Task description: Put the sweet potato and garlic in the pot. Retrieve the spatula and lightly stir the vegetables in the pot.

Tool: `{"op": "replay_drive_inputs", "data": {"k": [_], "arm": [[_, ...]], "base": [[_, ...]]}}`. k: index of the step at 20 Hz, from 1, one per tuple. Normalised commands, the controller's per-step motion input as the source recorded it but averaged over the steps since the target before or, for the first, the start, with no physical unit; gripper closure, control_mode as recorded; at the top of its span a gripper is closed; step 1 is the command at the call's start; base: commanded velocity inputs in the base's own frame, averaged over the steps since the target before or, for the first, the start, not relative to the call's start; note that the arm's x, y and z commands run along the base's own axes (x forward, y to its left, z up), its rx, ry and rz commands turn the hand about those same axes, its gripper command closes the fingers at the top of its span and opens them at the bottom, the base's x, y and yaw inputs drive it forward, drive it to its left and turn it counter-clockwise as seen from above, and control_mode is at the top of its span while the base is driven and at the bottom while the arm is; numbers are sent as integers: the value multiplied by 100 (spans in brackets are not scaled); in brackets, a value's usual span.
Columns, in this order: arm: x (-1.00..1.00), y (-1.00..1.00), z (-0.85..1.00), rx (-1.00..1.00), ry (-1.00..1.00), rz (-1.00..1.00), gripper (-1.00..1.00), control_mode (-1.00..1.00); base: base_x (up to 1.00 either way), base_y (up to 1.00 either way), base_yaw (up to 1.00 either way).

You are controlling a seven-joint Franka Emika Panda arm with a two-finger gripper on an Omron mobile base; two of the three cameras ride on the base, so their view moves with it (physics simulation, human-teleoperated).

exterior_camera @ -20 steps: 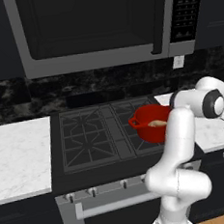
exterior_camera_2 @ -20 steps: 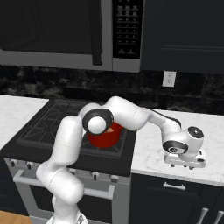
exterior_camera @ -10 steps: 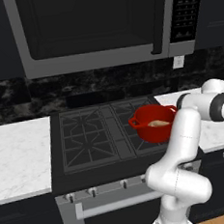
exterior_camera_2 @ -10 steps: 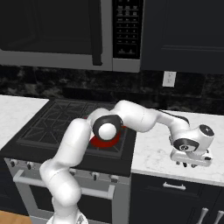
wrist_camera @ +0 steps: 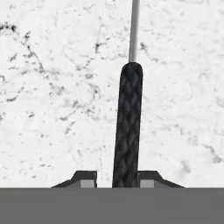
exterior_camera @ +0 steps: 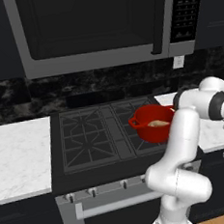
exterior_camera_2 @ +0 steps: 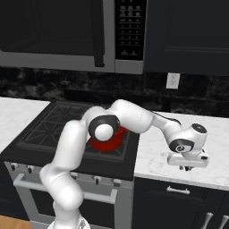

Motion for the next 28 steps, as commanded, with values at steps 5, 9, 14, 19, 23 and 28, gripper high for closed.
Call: {"op": "replay_drive_inputs", "data": {"k": [5,9,14,19,23,28], "arm": [[-30,32,45,-16,-8,13,100,-100],[-43,27,100,-40,-33,27,100,-100],[-43,79,100,-68,-30,33,100,-100],[-24,96,100,-71,-13,26,100,-100],[-5,78,100,-63,0,17,100,-100],[0,84,100,-58,7,11,100,-100]], "base": [[0,0,0],[0,0,0],[0,0,0],[0,0,0],[0,0,0],[0,0,0]]}}
